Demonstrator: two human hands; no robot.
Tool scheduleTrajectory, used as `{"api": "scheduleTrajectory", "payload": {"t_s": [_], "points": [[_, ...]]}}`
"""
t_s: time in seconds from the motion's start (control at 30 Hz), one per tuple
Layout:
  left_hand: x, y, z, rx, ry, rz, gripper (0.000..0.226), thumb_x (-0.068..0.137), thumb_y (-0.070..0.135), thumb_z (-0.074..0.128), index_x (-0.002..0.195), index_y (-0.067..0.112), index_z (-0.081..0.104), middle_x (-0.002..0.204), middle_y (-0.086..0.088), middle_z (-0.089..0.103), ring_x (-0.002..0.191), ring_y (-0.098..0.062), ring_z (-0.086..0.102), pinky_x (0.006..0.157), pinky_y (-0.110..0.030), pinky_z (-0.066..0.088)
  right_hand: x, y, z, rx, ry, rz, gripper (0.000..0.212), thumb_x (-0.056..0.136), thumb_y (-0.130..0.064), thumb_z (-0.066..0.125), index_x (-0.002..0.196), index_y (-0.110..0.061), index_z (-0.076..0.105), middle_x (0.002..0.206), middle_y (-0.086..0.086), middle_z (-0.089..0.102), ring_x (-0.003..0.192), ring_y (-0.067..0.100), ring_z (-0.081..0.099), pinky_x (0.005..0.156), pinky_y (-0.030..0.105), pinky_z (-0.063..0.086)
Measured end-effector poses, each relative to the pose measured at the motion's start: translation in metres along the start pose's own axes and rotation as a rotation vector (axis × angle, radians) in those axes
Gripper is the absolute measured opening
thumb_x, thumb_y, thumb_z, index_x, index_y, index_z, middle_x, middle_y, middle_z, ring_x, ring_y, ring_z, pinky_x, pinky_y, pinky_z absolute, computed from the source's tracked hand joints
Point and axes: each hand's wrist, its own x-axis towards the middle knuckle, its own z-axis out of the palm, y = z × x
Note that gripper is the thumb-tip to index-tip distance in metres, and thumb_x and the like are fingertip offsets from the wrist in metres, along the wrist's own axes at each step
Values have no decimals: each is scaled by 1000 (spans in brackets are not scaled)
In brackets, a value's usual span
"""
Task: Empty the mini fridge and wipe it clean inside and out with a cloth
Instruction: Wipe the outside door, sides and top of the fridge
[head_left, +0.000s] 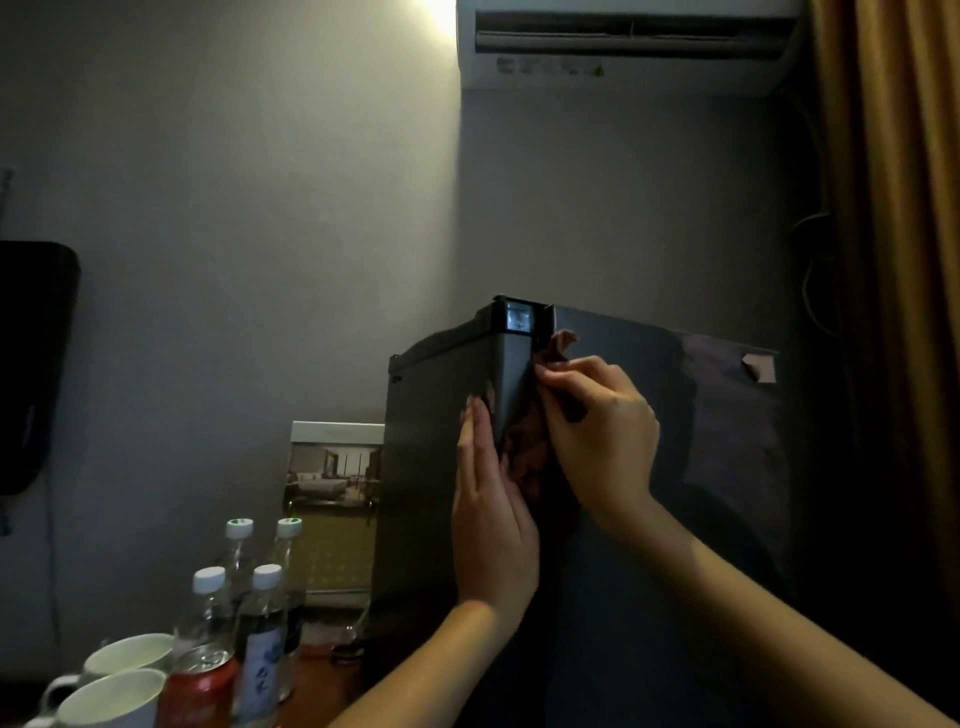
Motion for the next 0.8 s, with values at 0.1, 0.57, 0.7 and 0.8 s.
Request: {"api": "scheduleTrajectory", "payload": {"t_s": [0.1,0.57,0.7,0.8], "points": [[0,0,0,-21,22,0,56,97,39,20,152,34,12,161,7,16,146,-8,21,113,-21,27,-6,7,-12,-59,-95,-152,22,89,-22,60,105,-19,74,105,-5,70,88,17,63,55,36,54],[1,-1,2,-72,51,13,52,101,38,22,151,23,21,159,-1,23,144,-5,22,110,-6,21,-8,4,4,12,-5,-35,10,85,-11,66,90,-16,73,97,-6,69,87,17,59,57,37,51],[-1,0,2,-61,62,11,52,101,37,21,150,22,22,159,-2,23,143,-2,20,109,-4,19,-39,9,-7,57,-115,-80,13,87,-14,62,93,-14,73,96,-4,68,87,14,58,62,34,51],[0,-1,2,-40,66,39,54,101,34,21,151,14,24,158,-5,24,143,-2,19,109,-4,17,-41,16,-20,80,-240,-143,16,88,-19,60,95,-17,74,97,-6,68,87,14,60,64,37,52]]}}
